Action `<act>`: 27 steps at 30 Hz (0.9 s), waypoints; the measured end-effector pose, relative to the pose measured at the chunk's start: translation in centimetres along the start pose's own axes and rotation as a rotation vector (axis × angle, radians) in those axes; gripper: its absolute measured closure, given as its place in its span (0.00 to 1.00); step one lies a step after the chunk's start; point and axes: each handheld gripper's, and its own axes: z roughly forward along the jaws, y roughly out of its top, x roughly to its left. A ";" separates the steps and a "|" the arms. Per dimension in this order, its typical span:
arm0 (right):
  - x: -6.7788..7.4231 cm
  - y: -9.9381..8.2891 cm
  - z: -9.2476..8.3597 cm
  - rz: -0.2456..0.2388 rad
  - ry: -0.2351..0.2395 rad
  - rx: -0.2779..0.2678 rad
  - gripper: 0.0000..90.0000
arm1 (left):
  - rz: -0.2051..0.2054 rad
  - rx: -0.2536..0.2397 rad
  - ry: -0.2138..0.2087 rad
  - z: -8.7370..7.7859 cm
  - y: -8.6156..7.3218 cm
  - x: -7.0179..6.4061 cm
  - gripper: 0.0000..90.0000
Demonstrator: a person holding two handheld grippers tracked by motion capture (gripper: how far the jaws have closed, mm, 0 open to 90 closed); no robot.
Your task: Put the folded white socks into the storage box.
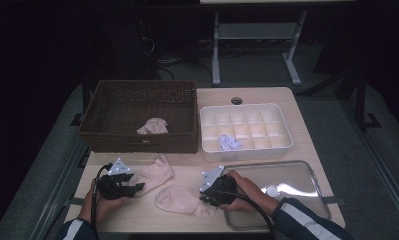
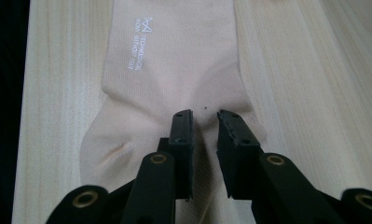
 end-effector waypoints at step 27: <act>-2.2 1.3 -1.8 0.130 -0.162 -0.161 0.90 | 0.233 -0.160 -0.186 1.4 6.4 -3.4 0.93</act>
